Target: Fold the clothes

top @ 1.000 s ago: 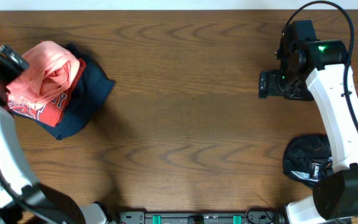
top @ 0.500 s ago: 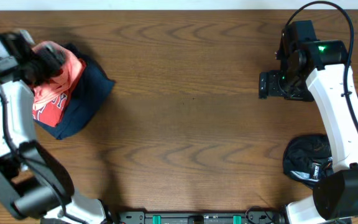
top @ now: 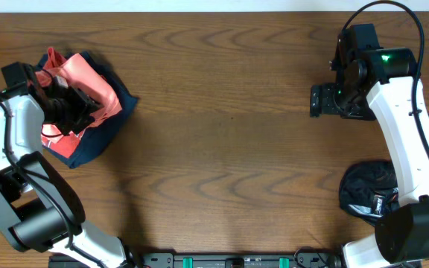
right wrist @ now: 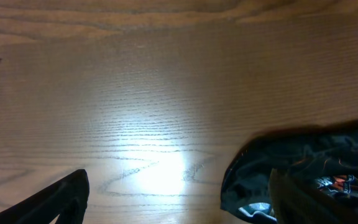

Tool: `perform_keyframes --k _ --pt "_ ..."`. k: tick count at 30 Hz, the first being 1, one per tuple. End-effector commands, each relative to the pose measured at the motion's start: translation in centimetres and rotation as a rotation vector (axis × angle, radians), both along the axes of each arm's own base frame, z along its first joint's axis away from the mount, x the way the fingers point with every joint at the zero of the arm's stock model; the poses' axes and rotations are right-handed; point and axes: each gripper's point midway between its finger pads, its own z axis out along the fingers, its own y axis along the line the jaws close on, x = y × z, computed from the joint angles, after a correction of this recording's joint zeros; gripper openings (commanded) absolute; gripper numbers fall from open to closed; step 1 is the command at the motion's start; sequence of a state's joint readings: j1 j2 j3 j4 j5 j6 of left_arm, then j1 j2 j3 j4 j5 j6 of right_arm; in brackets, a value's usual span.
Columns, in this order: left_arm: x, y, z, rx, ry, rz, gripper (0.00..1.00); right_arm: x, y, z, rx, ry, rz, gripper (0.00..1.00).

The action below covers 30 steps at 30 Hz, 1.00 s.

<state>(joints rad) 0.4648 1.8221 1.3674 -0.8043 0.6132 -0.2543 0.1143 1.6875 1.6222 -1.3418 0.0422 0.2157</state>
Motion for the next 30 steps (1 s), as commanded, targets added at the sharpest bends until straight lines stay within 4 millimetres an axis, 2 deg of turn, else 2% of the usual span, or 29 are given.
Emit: perform_keyframes --k 1,3,6,7,8,10,12,15,18,21,23,26,30 --pt "0.9 -0.8 5.7 0.0 -0.181 -0.05 0.57 0.2 -0.8 0.3 -0.024 -0.012 0.0 0.91" --pt "0.9 -1.1 8.6 0.046 -0.264 -0.067 0.64 0.3 -0.8 0.3 -0.027 -0.015 -0.002 0.91" --pt "0.6 -2.8 13.2 0.134 -0.411 -0.141 0.92 0.8 -1.3 0.4 -0.02 -0.033 -0.02 0.94" --pt "0.5 -3.6 14.2 0.158 -0.444 -0.17 0.98 1.0 -1.5 0.4 -0.01 -0.041 -0.028 0.95" --pt "0.3 -4.4 15.0 0.189 -0.463 -0.191 0.98 1.4 -1.6 0.5 0.007 -0.054 -0.038 0.99" --pt "0.0 -6.0 15.6 0.255 -0.474 -0.24 0.98 2.2 -1.8 0.7 0.055 -0.084 -0.056 0.99" --pt "-0.5 -7.8 15.1 0.323 -0.448 -0.311 0.98 3.1 -1.8 1.0 0.115 -0.12 -0.037 0.99" --pt "-2.5 -9.4 12.4 0.422 -0.287 -0.378 0.98 3.6 -2.3 1.3 0.184 -0.145 -0.024 0.99" --pt "-6.5 -9.2 9.9 0.507 -0.07 -0.427 0.98 2.2 -3.4 1.0 0.21 -0.09 -0.067 0.99" --pt "-10.6 -8.5 8.6 0.524 0.116 -0.453 0.98 0.0 -4.4 0.5 0.215 -0.004 -0.111 0.99" --pt "-12.5 -8.5 8.3 0.502 0.185 -0.46 0.98 -1.2 -4.9 0.5 0.219 0.038 -0.135 0.99" --pt "-14.3 -8.6 8.5 0.499 0.191 -0.462 0.98 -2.9 -4.8 1.1 0.23 0.072 -0.146 0.99" --pt "-16.1 -8.7 9.5 0.538 0.05 -0.419 0.98 -4.5 -4.4 2.7 0.223 -0.002 -0.138 0.99"
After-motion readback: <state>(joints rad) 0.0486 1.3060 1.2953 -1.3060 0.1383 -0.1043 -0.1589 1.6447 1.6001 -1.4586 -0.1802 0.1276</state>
